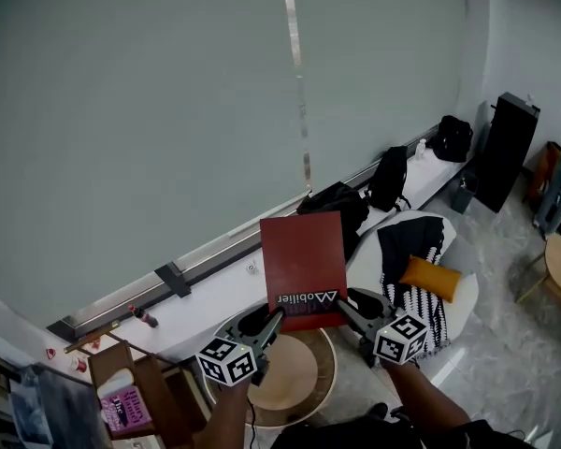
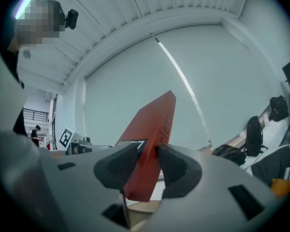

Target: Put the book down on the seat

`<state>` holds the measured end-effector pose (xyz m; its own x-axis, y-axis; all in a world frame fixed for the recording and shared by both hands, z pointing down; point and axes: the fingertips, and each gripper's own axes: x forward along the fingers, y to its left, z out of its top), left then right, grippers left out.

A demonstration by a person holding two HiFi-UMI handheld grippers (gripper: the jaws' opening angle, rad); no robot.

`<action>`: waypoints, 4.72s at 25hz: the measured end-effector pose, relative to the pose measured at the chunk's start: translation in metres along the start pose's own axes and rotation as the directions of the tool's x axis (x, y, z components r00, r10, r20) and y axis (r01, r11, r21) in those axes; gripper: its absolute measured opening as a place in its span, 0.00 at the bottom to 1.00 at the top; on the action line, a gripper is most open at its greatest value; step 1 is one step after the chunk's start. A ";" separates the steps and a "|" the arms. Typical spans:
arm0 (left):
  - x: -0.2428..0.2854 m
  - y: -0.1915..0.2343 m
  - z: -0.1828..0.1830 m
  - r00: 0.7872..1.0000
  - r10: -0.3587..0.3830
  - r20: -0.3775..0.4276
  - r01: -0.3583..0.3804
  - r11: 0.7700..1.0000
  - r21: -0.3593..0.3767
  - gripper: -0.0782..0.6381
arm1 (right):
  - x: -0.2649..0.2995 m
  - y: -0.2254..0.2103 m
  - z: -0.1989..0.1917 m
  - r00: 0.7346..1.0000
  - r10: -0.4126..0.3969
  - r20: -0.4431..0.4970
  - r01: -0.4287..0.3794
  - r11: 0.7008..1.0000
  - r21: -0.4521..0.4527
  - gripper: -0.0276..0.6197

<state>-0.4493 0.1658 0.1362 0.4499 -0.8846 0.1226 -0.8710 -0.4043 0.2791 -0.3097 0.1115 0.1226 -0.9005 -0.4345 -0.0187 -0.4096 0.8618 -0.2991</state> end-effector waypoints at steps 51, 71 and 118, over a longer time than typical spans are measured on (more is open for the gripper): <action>0.423 -0.203 -0.176 0.864 -0.403 -0.302 0.351 0.912 -0.214 0.30 | -0.291 -0.378 -0.040 0.879 -0.458 -0.131 0.476 0.853 0.215 0.27; 0.471 -0.190 -0.303 0.890 -0.276 -0.364 0.171 0.941 -0.293 0.30 | -0.306 -0.468 -0.154 0.903 -0.328 -0.279 0.408 0.858 0.311 0.27; 0.547 -0.095 -0.686 0.788 -0.205 -0.580 -0.022 0.933 -0.360 0.30 | -0.323 -0.622 -0.534 0.804 -0.224 -0.551 0.490 0.775 0.400 0.26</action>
<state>0.0151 -0.1199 0.8301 0.6481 -0.4798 0.5915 -0.7510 -0.2737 0.6009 0.1577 -0.1443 0.8238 -0.7125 -0.3979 0.5779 -0.7002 0.3502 -0.6222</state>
